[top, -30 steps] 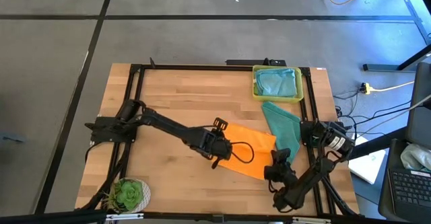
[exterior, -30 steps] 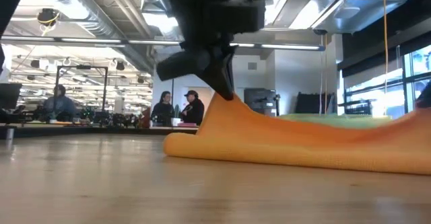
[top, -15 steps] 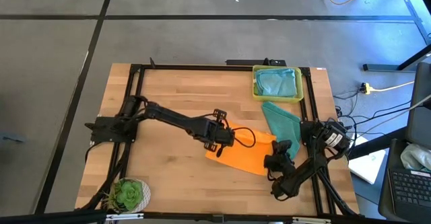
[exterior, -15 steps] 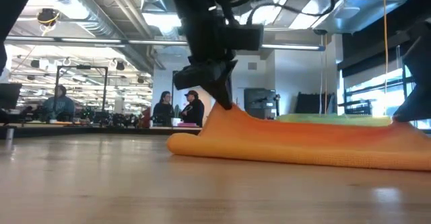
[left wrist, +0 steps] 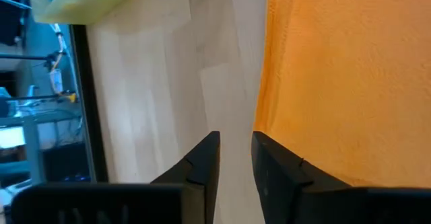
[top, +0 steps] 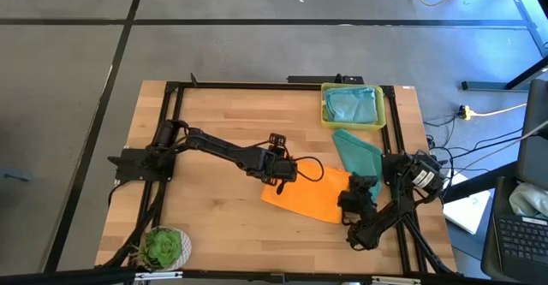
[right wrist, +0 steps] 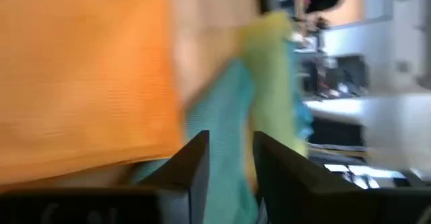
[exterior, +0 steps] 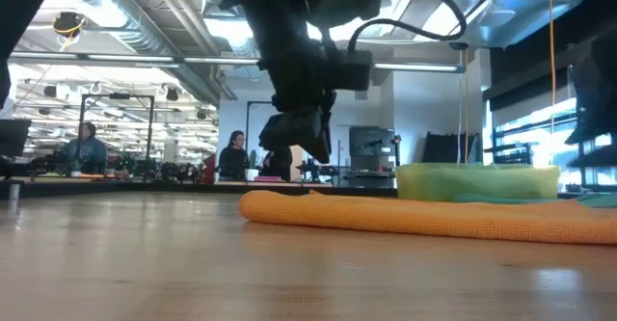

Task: Fold microfiber towels
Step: Fold the yellow microfiber cloth

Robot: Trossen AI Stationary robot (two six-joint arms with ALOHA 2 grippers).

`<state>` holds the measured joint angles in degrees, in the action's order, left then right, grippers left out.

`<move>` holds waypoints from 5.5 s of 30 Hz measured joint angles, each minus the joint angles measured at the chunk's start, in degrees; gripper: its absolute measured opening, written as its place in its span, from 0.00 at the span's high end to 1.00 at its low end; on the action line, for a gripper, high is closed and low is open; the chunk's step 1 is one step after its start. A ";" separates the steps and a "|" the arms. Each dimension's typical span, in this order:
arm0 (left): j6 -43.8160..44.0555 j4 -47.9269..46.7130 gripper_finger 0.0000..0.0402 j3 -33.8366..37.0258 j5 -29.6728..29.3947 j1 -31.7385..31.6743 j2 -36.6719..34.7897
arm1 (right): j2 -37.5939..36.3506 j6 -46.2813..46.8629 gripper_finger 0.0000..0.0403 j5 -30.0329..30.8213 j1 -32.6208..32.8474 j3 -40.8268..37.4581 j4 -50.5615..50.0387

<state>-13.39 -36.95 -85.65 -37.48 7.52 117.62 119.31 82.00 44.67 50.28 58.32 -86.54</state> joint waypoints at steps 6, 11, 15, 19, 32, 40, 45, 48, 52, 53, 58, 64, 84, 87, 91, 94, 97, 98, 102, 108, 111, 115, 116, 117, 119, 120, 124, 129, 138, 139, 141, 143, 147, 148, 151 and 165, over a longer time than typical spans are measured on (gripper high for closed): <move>4.78 -5.77 0.81 -0.04 -0.47 4.31 -1.95 | -2.40 3.68 0.64 -4.73 2.59 2.57 -3.50; 2.69 -7.12 0.81 0.70 15.37 8.87 -2.40 | -4.57 2.05 0.64 -7.10 6.04 6.85 -3.28; -1.33 -1.19 0.82 4.15 23.50 12.07 -2.42 | -6.16 2.03 0.64 -4.65 8.50 12.68 -2.18; -2.04 1.73 0.82 8.24 23.21 12.74 -2.40 | -6.61 1.90 0.64 1.02 10.04 18.44 2.87; 22.02 7.17 0.82 15.62 31.91 12.97 -3.12 | -6.45 -3.26 0.64 3.57 9.37 17.31 26.15; 31.76 8.67 0.82 14.13 35.25 20.39 -2.64 | -6.43 2.91 0.64 -2.20 5.04 7.72 29.67; 40.13 12.90 0.82 12.83 35.24 23.52 -2.38 | -6.43 0.17 0.64 3.16 2.33 7.13 31.34; 41.63 14.39 0.82 12.83 34.85 24.87 -2.27 | -6.45 -2.74 0.64 2.93 0.18 6.38 31.56; 42.76 14.81 0.82 12.83 34.56 25.49 -2.27 | -6.43 -6.28 0.64 -0.82 -2.28 5.27 33.44; 42.65 14.73 0.82 12.83 34.47 25.49 -2.27 | -6.45 -7.55 0.64 -2.37 -2.47 5.67 32.69; 42.26 12.70 0.82 12.84 32.17 25.56 -2.97 | -9.89 -8.93 0.66 -2.59 -0.69 11.01 25.94; 40.26 12.74 0.82 12.94 28.39 25.17 -3.23 | -21.86 -18.73 0.66 -9.59 -2.51 9.33 30.77; 41.38 12.66 0.82 12.83 28.91 27.83 -3.47 | -30.12 -48.40 0.58 -25.90 -28.30 -19.02 73.75; 41.78 12.74 0.82 12.83 26.36 27.79 -3.47 | -29.43 -50.27 0.58 -28.91 -31.30 -21.45 77.00; 41.81 13.39 0.82 12.78 25.80 27.75 -3.54 | -29.11 -53.07 0.58 -29.77 -34.14 -23.55 80.60; 41.81 13.46 0.82 12.74 26.16 27.75 -3.58 | -29.08 -56.62 0.58 -29.79 -36.27 -23.82 81.72; 42.04 13.68 0.82 12.74 26.21 27.56 -3.58 | -28.98 -60.91 0.58 -30.02 -39.14 -23.66 82.27; 42.76 13.69 0.82 12.74 26.01 27.38 -3.58 | -28.96 -62.13 0.58 -30.02 -40.14 -23.66 82.41; 46.60 14.08 0.82 12.74 22.91 26.29 -3.58 | -28.96 -67.48 0.58 -30.87 -43.74 -23.64 82.68; 48.16 13.91 0.82 12.72 21.81 24.63 -4.65 | -32.51 -70.54 0.58 -30.73 -46.26 -21.56 80.51; 46.15 12.59 0.82 12.72 16.94 25.38 -7.46 | -36.80 -70.67 0.58 -30.80 -44.92 -18.10 77.88; 38.63 12.18 0.82 12.66 15.48 27.98 -10.94 | -41.62 -68.18 0.58 -31.60 -41.29 -15.42 79.00; 35.65 12.20 0.82 12.66 15.46 28.81 -11.07 | -42.15 -66.78 0.58 -32.28 -39.85 -15.25 81.22; 32.17 12.16 0.82 12.66 15.47 29.68 -11.07 | -42.27 -65.71 0.58 -32.93 -38.19 -15.28 83.01; 26.15 11.96 0.82 12.81 15.22 31.54 -10.73 | -41.65 -64.08 0.58 -33.85 -34.59 -15.42 85.36; 23.90 12.22 0.82 13.07 14.91 32.33 -10.32 | -40.84 -63.19 0.58 -33.81 -32.73 -15.42 86.50; 16.46 12.16 0.82 13.64 12.74 33.97 -7.91 | -38.09 -61.52 0.58 -26.53 -25.88 -15.51 88.60; 11.28 13.84 0.73 13.59 13.22 32.98 -6.12 | -35.22 -59.96 0.58 -17.46 -20.41 -15.51 91.00; 8.32 14.01 0.51 13.60 14.18 29.50 -4.89 | -33.42 -56.92 0.58 -11.89 -16.43 -15.51 91.44; 8.39 14.28 0.51 13.58 14.96 28.94 -4.81 | -33.42 -56.72 0.58 -11.37 -16.20 -15.51 91.49; 8.67 14.53 0.51 13.56 16.32 27.96 -4.25 | -33.42 -56.68 0.58 -11.28 -15.64 -15.51 91.47; 8.79 14.77 0.51 13.60 17.02 27.29 -3.50 | -33.42 -56.70 0.58 -11.24 -15.16 -15.51 91.47; 10.50 15.53 0.51 13.46 18.23 26.75 -2.33 | -33.42 -56.64 0.58 -11.24 -14.76 -15.51 91.47; 11.22 15.43 0.51 13.42 18.56 26.63 -2.21 | -33.42 -56.68 0.58 -11.26 -14.73 -15.51 91.47; 11.78 15.46 0.54 13.38 18.65 26.65 -2.02 | -33.42 -56.68 0.58 -11.24 -14.56 -15.51 91.47; 13.20 14.50 0.98 10.65 19.40 26.87 -2.07 | -19.19 -60.85 0.58 -18.62 -12.91 -15.03 115.08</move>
<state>-0.19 -22.45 -74.99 -18.09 34.39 115.55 100.12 21.15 26.05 37.37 43.28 28.55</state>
